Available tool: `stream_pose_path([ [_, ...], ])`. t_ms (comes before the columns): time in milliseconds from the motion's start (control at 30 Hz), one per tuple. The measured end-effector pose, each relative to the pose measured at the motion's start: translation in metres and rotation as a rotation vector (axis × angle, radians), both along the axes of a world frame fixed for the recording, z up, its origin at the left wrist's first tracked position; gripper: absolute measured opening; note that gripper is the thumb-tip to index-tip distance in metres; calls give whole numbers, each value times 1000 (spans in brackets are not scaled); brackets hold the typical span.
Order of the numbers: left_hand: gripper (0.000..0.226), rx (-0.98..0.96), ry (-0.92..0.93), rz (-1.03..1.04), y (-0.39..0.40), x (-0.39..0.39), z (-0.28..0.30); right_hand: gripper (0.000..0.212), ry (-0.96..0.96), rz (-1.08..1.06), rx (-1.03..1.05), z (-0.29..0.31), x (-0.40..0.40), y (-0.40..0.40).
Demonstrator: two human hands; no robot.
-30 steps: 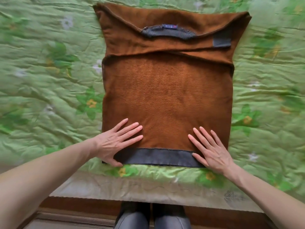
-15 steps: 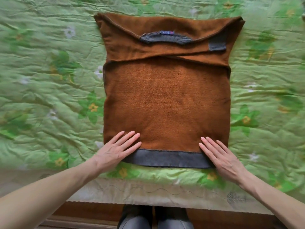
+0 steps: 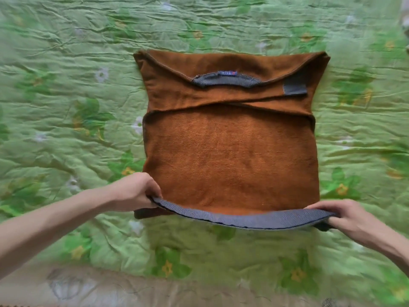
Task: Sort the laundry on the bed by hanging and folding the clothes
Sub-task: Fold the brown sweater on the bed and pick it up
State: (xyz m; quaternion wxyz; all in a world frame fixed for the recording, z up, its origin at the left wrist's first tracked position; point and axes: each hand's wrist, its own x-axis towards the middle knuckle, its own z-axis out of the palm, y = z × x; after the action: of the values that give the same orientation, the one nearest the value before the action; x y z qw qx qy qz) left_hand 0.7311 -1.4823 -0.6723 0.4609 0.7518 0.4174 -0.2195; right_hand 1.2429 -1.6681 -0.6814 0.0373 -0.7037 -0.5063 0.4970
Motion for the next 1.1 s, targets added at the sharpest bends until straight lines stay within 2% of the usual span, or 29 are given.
stream_pose_path([
  [133, 8, -256, 6, 439, 55, -13, 1, 10, 120, -258, 113, 2, 21, 47],
  [200, 18, -281, -31, 621, 80, -20, -3, 11, 113, -285, 156, 1, 31, 76],
  [267, 16, -234, -72, 751, 100, -21, -9, 9, 96, -298, 208, -1, 42, 105],
  [400, 20, -96, -272, 981, 117, -7, -25, 3, 64, -314, 250, -10, 47, 151],
  [500, 15, 41, -407, 1149, 120, 4, -39, 9, 176, -590, 324, -22, 43, 167],
  [567, 11, 66, -474, 1249, 120, 8, -47, 11, 247, -771, 337, -33, 38, 175],
  [633, 11, 41, -524, 1337, 119, 10, -53, 8, 212, -840, 362, -48, 32, 181],
  [733, 8, 64, -497, 1460, 120, 14, -61, 11, 8, -810, 460, -65, 19, 187],
  [867, 21, 191, -414, 1570, 115, 25, -67, 33, -382, -467, 541, -72, 3, 191],
  [933, 29, 174, -338, 1521, 102, 29, -68, 34, -400, -441, 539, -71, 0, 195],
  [1000, 33, 218, -244, 1285, 85, 28, -74, 34, -406, -457, 527, -70, 0, 198],
  [1033, 32, 257, -227, 1202, 78, 28, -78, 35, -408, -468, 523, -70, 1, 198],
  [1100, 25, 309, -272, 1193, 69, 30, -80, 35, -426, -494, 515, -70, 3, 197],
])
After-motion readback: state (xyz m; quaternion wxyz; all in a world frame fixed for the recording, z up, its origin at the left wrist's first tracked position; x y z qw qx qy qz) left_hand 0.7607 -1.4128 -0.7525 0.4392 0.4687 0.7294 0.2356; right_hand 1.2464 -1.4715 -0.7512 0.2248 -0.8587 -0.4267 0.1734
